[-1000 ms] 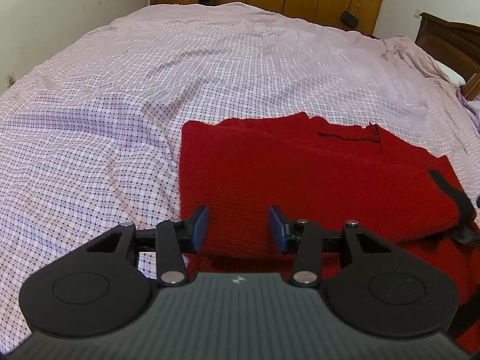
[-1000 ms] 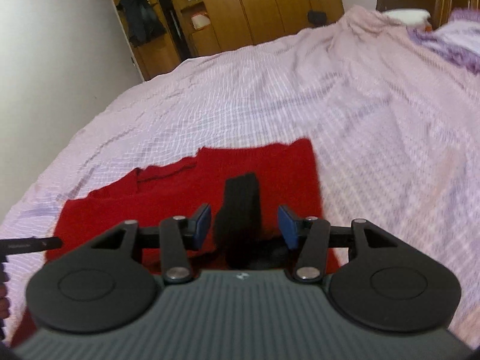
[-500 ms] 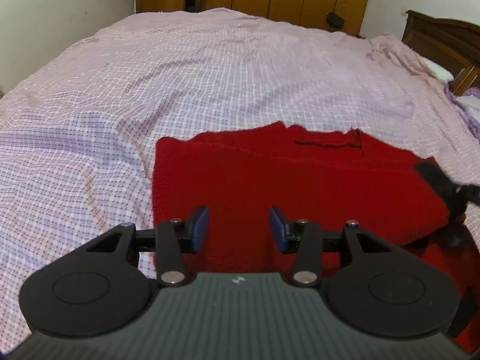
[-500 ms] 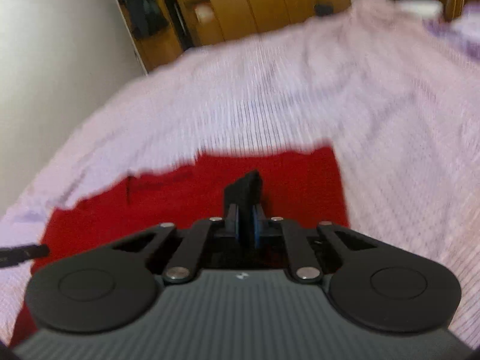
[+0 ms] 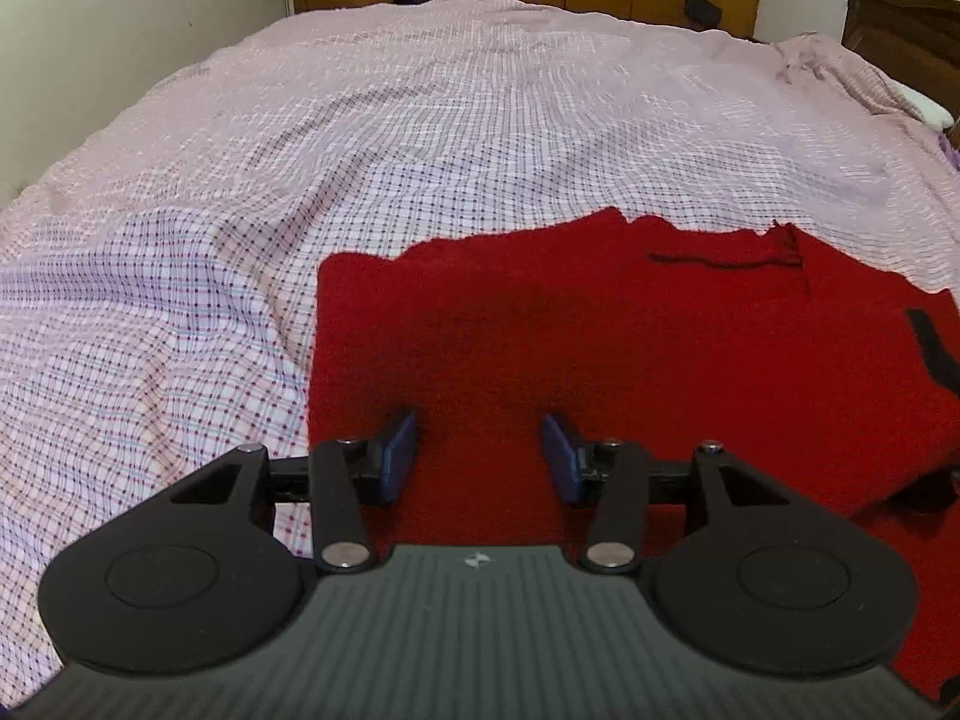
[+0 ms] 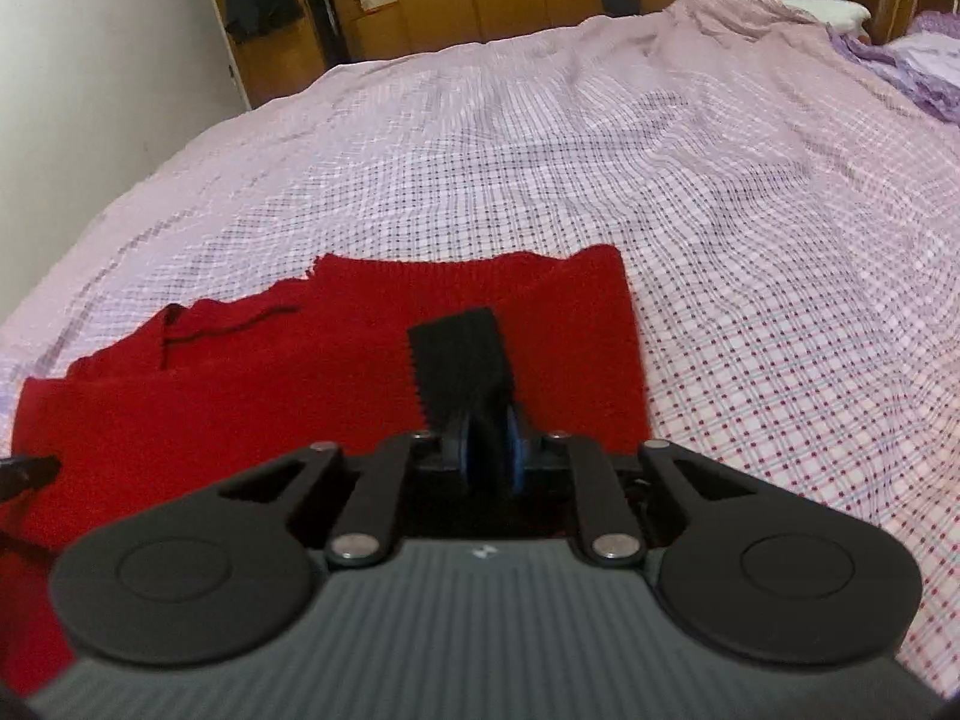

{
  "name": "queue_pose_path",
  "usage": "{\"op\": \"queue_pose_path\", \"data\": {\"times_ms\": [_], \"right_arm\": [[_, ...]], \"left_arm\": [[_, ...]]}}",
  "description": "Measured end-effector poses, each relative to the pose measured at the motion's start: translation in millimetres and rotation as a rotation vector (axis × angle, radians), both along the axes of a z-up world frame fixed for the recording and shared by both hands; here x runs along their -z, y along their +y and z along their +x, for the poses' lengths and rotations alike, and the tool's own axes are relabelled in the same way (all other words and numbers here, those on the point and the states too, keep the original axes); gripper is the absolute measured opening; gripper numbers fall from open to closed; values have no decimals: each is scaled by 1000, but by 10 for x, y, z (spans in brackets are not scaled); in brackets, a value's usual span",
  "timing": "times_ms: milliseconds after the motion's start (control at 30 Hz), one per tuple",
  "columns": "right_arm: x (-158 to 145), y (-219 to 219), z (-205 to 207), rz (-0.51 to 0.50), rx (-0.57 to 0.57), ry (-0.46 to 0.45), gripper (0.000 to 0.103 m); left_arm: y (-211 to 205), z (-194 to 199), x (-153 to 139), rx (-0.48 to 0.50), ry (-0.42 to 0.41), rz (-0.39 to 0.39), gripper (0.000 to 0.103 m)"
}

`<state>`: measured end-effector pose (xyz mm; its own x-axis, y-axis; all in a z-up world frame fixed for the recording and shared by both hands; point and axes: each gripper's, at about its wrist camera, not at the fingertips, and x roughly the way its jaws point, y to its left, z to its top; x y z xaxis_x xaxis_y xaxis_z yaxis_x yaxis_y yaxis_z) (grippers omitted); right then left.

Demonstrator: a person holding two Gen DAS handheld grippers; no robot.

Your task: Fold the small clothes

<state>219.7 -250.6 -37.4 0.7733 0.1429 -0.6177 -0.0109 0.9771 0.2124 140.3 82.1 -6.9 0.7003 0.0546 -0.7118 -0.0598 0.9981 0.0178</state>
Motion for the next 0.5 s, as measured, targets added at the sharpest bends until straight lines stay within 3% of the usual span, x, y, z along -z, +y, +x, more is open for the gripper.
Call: {"op": "queue_pose_path", "data": {"times_ms": [133, 200, 267, 500], "right_arm": [[-107, -31, -72, 2, -8, -8, 26], [-210, -17, -130, -7, -7, -11, 41], [-323, -7, -278, -14, -15, -30, 62], [-659, -36, -641, -35, -72, -51, 66]], "left_arm": [[-36, -75, -71, 18, -8, 33, 54], [-40, -158, -141, 25, -6, 42, 54], [-32, -254, -218, 21, -1, 43, 54], [-56, -677, -507, 32, -11, 39, 59]]}}
